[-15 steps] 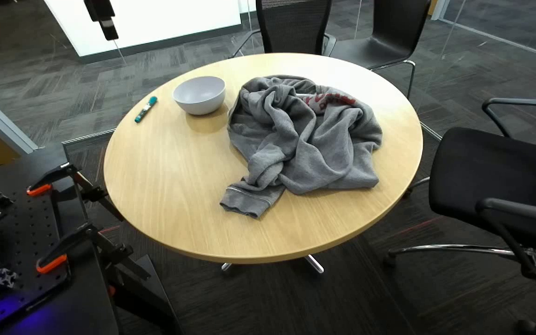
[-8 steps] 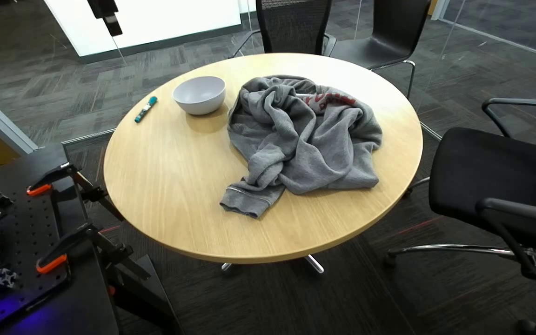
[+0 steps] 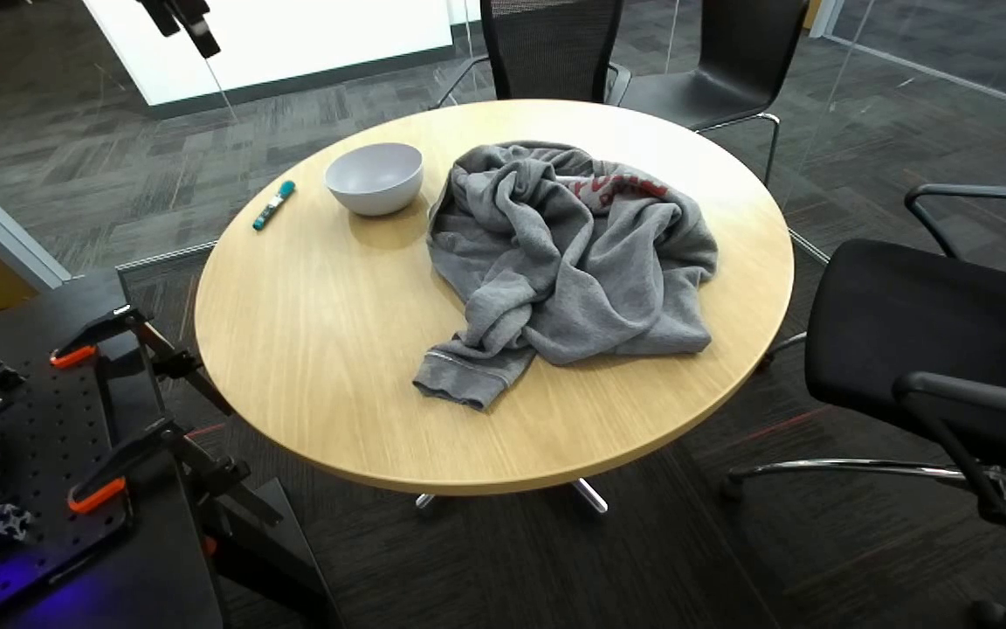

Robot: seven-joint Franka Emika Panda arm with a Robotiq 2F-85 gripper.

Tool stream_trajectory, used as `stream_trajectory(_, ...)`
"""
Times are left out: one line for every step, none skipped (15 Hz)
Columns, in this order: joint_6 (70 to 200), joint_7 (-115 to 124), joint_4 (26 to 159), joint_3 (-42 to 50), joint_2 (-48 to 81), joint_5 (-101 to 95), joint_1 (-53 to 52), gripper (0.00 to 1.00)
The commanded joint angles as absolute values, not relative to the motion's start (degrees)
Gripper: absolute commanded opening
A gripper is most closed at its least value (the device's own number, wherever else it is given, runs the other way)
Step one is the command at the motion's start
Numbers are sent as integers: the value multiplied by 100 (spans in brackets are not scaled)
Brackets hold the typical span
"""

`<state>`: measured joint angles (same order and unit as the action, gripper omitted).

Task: Put the marker in the bowl

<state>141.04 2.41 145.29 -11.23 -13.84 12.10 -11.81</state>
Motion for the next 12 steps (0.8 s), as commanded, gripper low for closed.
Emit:
stream_trajectory(14484, 95, 14673, -1310, -1335, 1070, -1431, 100)
stream_trajectory(14542, 51, 14652, -1359, -1245, 1037, -1496, 100)
stream_trajectory(14582, 31, 14621, -1402, -1155, 1006, -1551, 100)
stream_trajectory(14607, -20, 14566, -1439, -1037, 987, -1607, 100)
stream_trajectory(14632, -100, 14523, -1467, -934, 956, -1644, 100)
stream_trajectory(14671, -142, 14458, -1498, -790, 929, -1686, 100)
stream_trajectory(14694, -181, 14395, -1524, -655, 876, -1718, 100)
stream_trajectory(14746, -226, 14334, -1548, -498, 832, -1743, 100)
stream_trajectory(14772, -231, 14264, -1582, -343, 733, -1751, 100)
stream_trajectory(14768, -235, 14176, -1618, -175, 659, -1754, 100)
stream_trajectory(14766, -230, 14110, -1652, -35, 572, -1757, 100)
stream_trajectory(14818, -161, 14038, -1688, 140, 419, -1756, 100)
